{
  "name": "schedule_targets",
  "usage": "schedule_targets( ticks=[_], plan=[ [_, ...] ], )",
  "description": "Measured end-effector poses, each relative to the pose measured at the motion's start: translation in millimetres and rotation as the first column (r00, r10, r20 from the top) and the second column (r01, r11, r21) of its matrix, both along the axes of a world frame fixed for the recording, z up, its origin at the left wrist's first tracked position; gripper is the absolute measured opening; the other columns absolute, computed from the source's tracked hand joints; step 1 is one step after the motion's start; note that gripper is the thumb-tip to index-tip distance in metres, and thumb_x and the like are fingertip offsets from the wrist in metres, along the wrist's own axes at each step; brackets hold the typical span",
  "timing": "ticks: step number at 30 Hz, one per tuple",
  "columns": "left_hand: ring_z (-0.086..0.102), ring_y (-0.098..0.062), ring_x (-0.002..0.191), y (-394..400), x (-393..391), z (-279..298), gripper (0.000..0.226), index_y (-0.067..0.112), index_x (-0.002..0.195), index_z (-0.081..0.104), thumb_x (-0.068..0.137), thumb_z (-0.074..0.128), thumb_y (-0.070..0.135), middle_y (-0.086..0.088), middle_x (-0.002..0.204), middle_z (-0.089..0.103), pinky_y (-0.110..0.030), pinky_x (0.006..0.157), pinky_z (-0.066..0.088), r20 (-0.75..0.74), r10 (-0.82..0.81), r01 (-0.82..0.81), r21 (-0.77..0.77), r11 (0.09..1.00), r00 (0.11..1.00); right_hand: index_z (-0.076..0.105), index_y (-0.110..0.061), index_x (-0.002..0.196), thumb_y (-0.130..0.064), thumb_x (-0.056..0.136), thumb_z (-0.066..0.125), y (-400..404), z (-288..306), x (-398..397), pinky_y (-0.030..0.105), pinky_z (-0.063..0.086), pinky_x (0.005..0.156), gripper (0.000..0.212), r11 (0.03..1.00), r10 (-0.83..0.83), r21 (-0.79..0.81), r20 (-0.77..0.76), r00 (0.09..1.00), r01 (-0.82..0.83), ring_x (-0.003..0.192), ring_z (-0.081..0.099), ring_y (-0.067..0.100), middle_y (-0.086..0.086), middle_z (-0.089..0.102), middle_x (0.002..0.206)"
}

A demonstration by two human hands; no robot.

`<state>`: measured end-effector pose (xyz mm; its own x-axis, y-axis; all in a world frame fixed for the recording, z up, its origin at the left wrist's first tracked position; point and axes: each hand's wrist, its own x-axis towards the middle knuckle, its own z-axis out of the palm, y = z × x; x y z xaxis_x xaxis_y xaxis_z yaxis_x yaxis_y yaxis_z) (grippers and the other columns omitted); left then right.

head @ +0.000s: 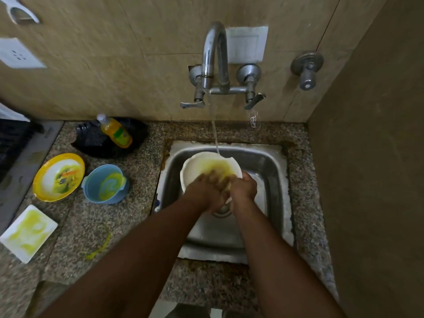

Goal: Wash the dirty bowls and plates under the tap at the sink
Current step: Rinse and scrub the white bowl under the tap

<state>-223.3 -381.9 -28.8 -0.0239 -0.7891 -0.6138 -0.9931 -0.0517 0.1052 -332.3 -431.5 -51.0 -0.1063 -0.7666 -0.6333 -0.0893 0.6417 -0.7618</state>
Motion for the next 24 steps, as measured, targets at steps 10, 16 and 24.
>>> schedule_targets(
  ticks=[10, 16, 24],
  plan=[
    [-0.001, -0.03, 0.159, 6, -41, -23, 0.085, 0.016, 0.163, -0.014, 0.1, 0.023, 0.058, -0.012, 0.172, -0.007, -0.049, 0.129, 0.004, -0.105, 0.45, -0.461, -0.163, 0.872, 0.887, 0.074, -0.029, 0.121, -0.028, 0.089, 0.062, -11, 8, -4, 0.044, 0.06, 0.088, 0.034, 0.963, -0.085, -0.269, -0.241, 0.967, 0.017, 0.1, 0.071, 0.024, -0.001, 0.077, 0.11],
    [0.03, -0.029, 0.153, 30, -21, -6, 0.075, 0.007, 0.156, 0.04, 0.102, 0.012, 0.052, -0.014, 0.163, 0.038, -0.043, 0.128, 0.014, -0.044, 0.132, -0.138, -0.444, 0.885, 0.99, 0.076, -0.028, 0.119, -0.032, 0.086, 0.056, -38, 4, -9, 0.047, 0.062, 0.082, 0.039, 0.939, -0.096, -0.344, -0.284, 0.954, -0.007, 0.09, 0.072, 0.023, -0.001, 0.078, 0.102],
    [-0.017, -0.036, 0.157, 6, -8, -14, 0.107, -0.001, 0.16, -0.013, 0.08, -0.008, 0.071, -0.023, 0.167, -0.019, -0.049, 0.128, -0.007, -0.029, 0.366, -0.361, -0.253, 0.897, 0.93, 0.069, -0.028, 0.133, -0.013, 0.095, 0.061, -9, 35, 16, 0.04, 0.056, 0.093, 0.042, 0.915, -0.008, -0.375, -0.384, 0.923, -0.148, 0.107, 0.068, 0.03, 0.005, 0.075, 0.118]
  ],
)
